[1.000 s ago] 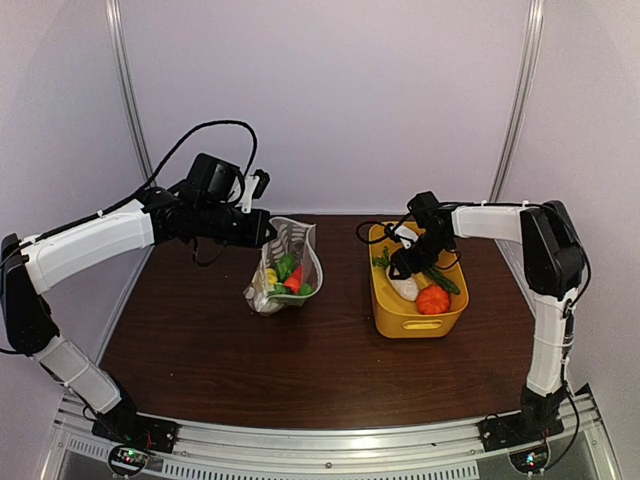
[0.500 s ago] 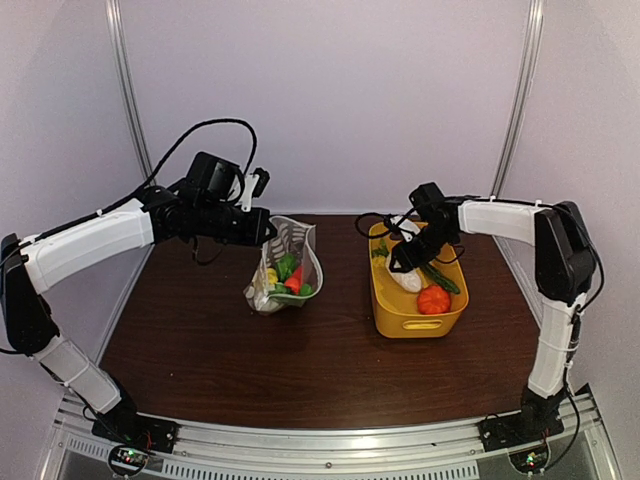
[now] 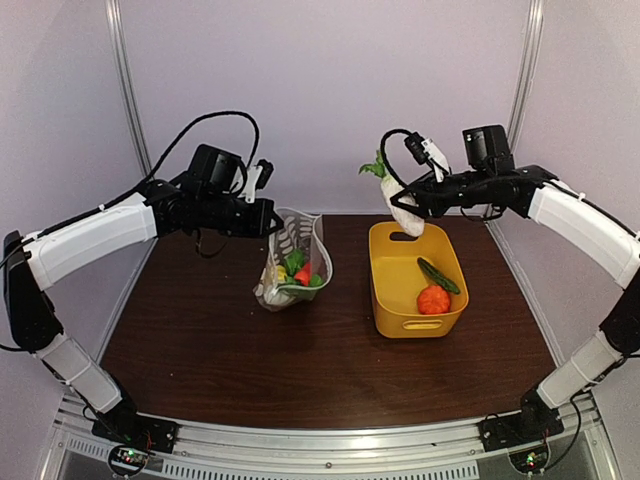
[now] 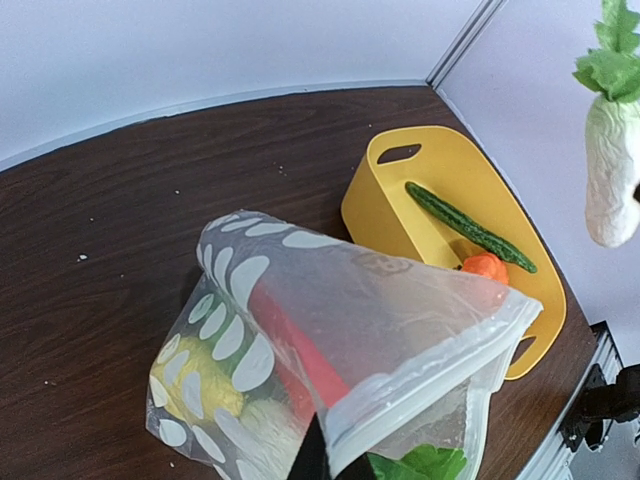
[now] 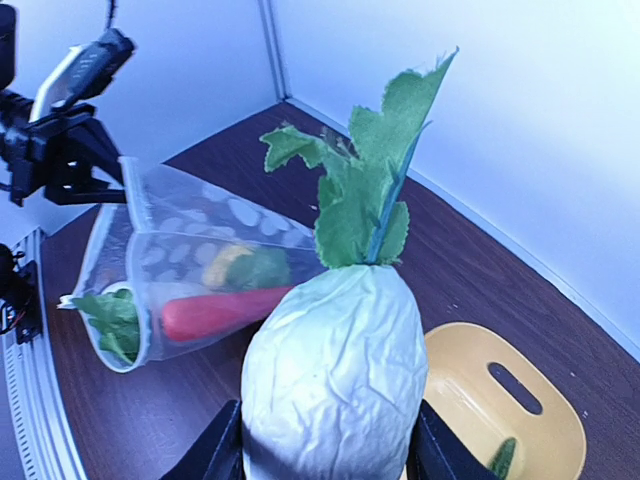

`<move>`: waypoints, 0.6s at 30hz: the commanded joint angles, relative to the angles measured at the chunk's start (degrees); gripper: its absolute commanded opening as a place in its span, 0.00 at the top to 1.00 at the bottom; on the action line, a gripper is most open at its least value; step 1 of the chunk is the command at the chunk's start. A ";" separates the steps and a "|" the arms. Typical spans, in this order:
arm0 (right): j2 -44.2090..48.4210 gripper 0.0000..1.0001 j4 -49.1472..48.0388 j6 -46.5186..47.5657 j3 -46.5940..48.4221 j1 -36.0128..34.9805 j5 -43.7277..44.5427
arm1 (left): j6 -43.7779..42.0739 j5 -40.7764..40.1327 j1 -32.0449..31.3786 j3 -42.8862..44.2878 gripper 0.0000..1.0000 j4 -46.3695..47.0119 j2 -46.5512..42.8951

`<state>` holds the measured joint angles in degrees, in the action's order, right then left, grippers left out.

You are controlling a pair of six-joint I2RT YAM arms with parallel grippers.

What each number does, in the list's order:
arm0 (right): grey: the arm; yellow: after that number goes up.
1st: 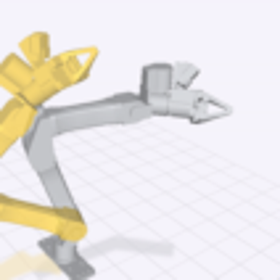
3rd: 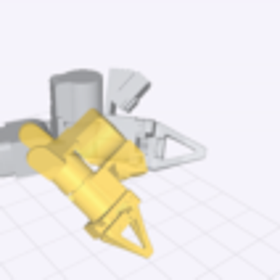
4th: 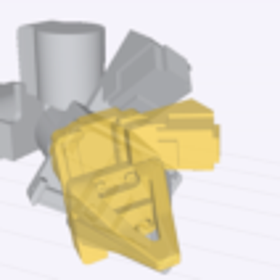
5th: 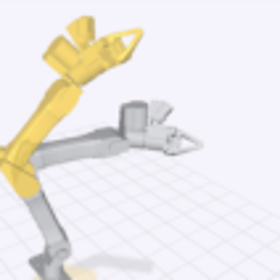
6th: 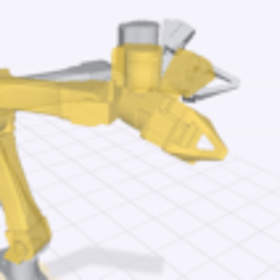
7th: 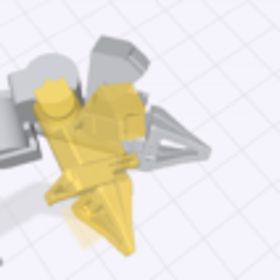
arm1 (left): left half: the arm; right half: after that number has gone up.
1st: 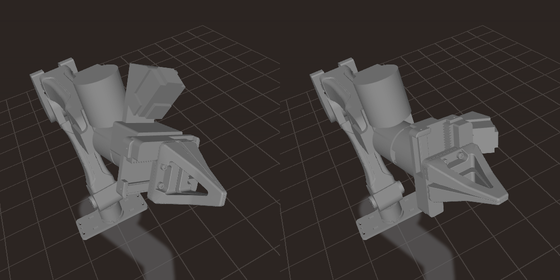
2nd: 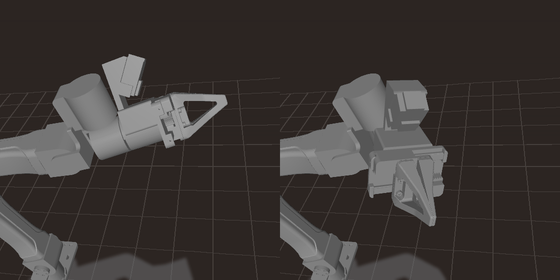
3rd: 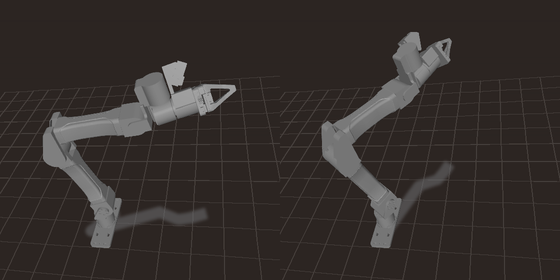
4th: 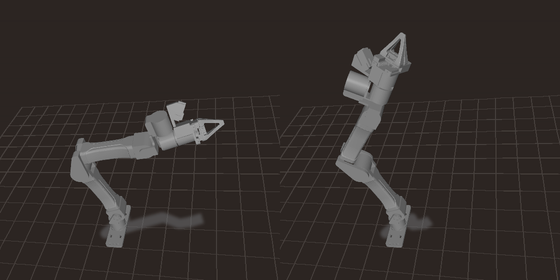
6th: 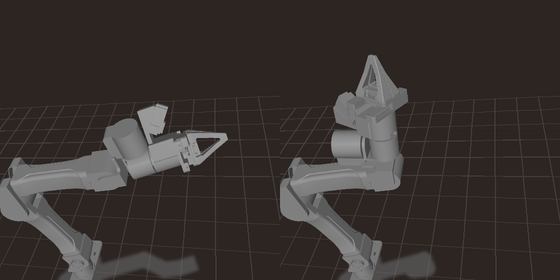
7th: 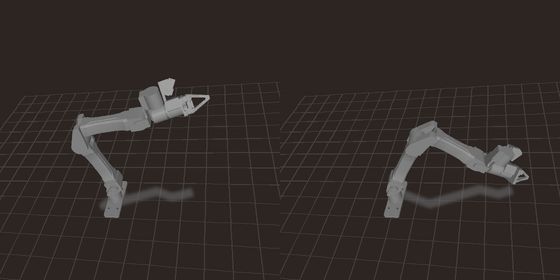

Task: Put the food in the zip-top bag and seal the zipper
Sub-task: Place the fake vegetable in the zipper food storage bag.

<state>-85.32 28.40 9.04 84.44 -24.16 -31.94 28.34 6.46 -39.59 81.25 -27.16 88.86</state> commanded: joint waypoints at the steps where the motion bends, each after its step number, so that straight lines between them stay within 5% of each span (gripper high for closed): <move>1: 1.05 0.75 -4.31 0.11 -1.21 -4.95 -8.22 | 1.88 2.64 0.22 2.05 1.00 4.13 0.98; 9: -3.04 0.80 2.91 -0.96 4.61 -15.05 -6.34 | 6.04 -0.20 0.22 0.34 1.00 6.50 -0.20; 18: -9.59 0.82 6.87 -10.55 6.94 -17.39 -12.85 | 11.38 -4.43 0.22 -9.05 1.00 18.52 -8.05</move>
<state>-92.64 32.77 4.32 90.52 -41.25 -40.60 37.47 3.49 -39.59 74.61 -18.76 84.97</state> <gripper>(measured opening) 0.483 0.009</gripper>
